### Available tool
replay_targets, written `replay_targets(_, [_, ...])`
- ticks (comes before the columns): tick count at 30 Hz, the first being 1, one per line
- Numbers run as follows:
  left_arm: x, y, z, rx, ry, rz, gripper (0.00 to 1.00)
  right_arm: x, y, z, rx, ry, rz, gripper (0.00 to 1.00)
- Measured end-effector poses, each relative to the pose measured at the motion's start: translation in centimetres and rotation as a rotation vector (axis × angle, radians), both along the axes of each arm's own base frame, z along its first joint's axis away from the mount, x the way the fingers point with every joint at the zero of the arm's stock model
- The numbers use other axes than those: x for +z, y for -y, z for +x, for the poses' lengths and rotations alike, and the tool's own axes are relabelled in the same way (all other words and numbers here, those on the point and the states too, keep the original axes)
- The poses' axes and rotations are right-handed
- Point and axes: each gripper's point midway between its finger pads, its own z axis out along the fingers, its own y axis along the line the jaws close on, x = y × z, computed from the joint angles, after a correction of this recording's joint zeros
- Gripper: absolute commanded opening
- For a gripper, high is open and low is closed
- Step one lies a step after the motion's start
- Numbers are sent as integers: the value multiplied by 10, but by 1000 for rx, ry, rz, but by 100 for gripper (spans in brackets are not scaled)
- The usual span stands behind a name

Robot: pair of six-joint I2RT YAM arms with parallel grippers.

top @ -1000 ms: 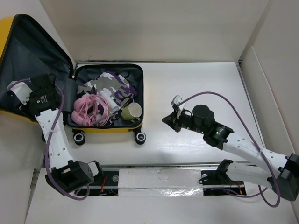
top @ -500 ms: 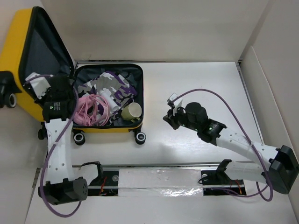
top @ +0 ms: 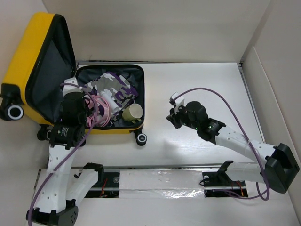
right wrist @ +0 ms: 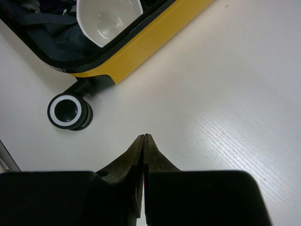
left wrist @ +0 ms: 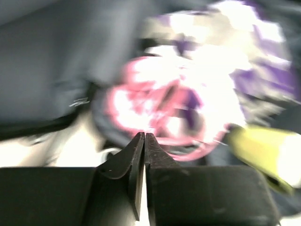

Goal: Pack the luggage

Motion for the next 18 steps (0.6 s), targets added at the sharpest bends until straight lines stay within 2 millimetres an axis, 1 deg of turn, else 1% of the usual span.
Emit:
replay_targets(1, [1, 11, 3, -62, 11, -31, 3, 1, 1, 1, -7, 3, 1, 5])
replay_targets(2, [1, 26, 8, -144, 23, -71, 1, 2, 2, 2, -14, 6, 1, 5])
replay_targets(3, [2, 34, 11, -186, 29, -90, 0, 3, 4, 4, -23, 8, 4, 5])
replay_targets(7, [4, 70, 25, -371, 43, -170, 0, 11, 9, 8, -54, 21, 35, 6])
replay_targets(9, [3, 78, 30, -406, 40, -188, 0, 16, 12, 10, -69, 28, 48, 6])
replay_targets(10, [0, 79, 33, -404, 32, -193, 0, 18, 13, 11, -74, 34, 52, 6])
replay_targets(11, [-2, 75, 34, -375, 28, -192, 0, 19, 14, 12, -79, 37, 58, 7])
replay_targets(12, [-4, 70, 34, -333, 22, -189, 15, 20, 15, 13, -83, 41, 63, 7])
replay_targets(13, [-4, 62, 31, -286, 24, -182, 23, 20, 16, 14, -85, 43, 65, 7])
replay_targets(15, [3, 42, 18, -154, 58, -179, 41, 19, 17, 14, -89, 41, 63, 7])
replay_targets(16, [9, 32, 9, -90, 90, -182, 56, 18, 17, 14, -89, 39, 61, 7])
replay_targets(18, [22, 13, -9, 31, 178, -187, 65, 18, 17, 14, -89, 37, 59, 7])
